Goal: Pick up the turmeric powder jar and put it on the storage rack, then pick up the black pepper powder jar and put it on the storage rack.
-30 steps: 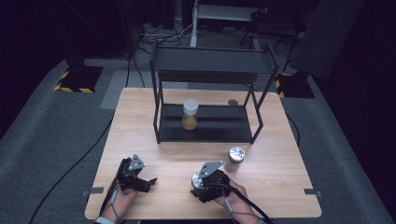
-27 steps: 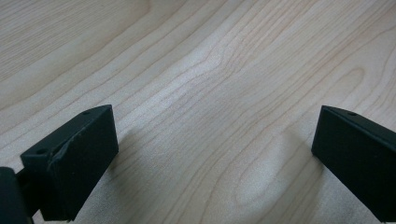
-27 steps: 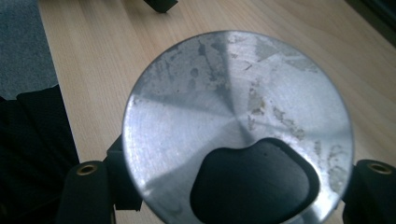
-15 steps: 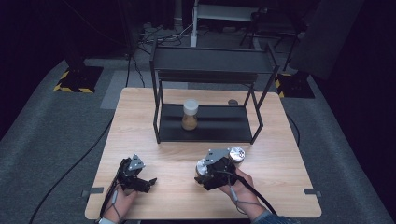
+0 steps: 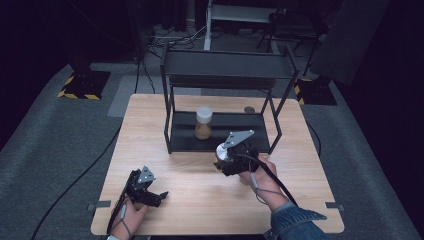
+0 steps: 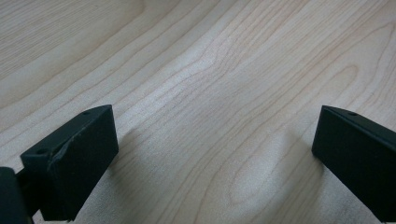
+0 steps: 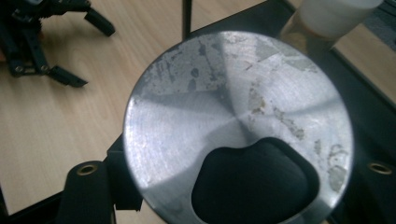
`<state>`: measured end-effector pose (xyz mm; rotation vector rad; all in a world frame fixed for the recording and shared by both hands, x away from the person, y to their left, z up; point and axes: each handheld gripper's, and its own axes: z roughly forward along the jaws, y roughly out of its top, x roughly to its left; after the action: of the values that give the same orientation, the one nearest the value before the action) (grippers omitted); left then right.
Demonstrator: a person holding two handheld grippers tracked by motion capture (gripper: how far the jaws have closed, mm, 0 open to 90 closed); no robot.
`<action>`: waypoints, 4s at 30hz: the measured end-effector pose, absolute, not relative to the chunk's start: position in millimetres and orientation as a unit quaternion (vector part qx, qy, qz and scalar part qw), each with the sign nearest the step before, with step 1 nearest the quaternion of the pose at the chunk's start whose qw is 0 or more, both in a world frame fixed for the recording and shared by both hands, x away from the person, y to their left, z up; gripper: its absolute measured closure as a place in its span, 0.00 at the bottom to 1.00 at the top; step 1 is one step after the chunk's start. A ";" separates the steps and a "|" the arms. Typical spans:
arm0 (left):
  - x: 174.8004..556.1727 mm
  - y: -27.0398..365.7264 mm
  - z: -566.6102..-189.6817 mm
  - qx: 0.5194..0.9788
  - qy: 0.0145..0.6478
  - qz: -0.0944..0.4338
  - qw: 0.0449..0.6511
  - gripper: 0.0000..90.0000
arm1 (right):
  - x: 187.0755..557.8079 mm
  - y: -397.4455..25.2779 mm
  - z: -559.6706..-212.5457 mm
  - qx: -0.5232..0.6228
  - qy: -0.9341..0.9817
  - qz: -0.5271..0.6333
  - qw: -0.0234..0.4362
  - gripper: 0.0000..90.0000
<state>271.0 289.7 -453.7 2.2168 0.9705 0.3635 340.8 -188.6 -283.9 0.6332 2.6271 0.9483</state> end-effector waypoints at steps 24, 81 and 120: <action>271.0 289.9 -454.0 0.853 0.370 0.138 0.342 0.00 | 454.1 -172.1 -287.2 0.279 0.897 0.308 0.153 0.34; 271.5 292.3 -454.0 0.857 0.361 0.134 0.343 0.00 | 459.5 -220.6 -313.5 0.327 0.873 0.336 0.132 0.08; 269.2 292.4 -454.0 0.856 0.362 0.135 0.343 0.00 | 297.1 -328.0 -304.8 0.303 0.852 0.389 0.175 0.08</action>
<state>269.2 292.4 -454.0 2.2253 0.9412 0.3514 297.1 -328.0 -304.8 0.8589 2.4140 1.1031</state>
